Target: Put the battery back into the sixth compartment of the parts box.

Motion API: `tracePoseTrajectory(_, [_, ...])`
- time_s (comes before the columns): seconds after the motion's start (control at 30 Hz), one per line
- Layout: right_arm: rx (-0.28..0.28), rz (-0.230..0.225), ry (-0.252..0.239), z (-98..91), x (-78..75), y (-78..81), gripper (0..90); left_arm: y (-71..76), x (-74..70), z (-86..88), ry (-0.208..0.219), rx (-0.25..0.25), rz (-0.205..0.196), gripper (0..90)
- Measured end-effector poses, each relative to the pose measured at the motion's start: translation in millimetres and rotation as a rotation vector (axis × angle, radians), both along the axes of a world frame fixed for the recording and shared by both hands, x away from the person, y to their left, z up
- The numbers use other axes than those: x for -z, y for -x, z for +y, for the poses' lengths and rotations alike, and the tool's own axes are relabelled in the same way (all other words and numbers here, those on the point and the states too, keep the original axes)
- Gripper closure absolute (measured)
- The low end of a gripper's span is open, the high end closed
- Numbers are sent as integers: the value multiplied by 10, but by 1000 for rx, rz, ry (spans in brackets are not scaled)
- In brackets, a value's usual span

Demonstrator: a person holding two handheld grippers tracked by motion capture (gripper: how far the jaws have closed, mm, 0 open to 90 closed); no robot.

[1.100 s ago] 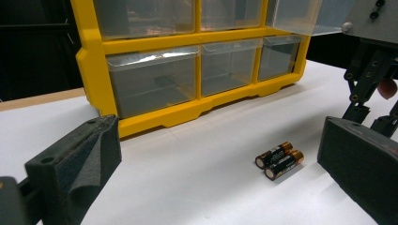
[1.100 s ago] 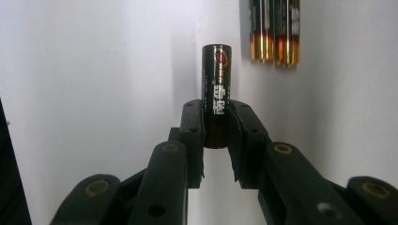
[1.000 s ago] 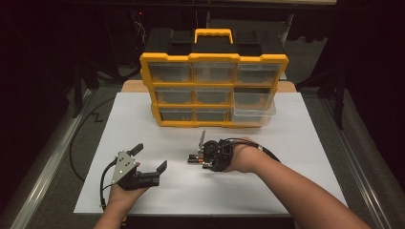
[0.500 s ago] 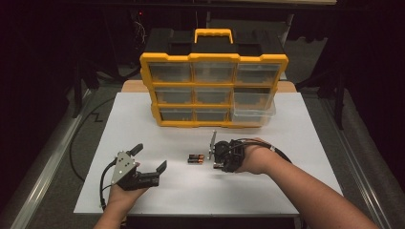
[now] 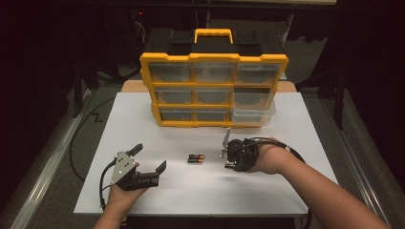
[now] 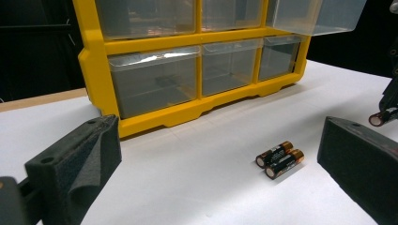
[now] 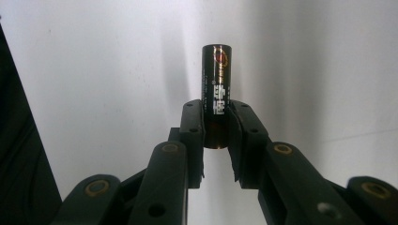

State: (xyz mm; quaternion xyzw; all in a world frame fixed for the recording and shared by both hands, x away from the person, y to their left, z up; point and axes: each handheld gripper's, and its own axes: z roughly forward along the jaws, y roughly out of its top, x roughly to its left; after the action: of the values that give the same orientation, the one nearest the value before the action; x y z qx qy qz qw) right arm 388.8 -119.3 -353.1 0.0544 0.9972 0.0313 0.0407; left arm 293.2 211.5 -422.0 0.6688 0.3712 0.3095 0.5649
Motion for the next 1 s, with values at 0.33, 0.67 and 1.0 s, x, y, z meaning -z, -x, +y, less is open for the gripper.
tracePoseTrajectory(0.33, [22, 7, -3, -160, -77, -27, 793, -1, 2, 2, 1, 0, 1, 10])
tracePoseTrajectory(0.67, [38, 7, -7, -253, -191, -58, 793, -2, 2, 1, 2, 4, -2, 10])
tracePoseTrajectory(1.0, [45, -16, 1, -305, -355, -78, 793, -2, 2, -3, 5, 6, -3, 10])
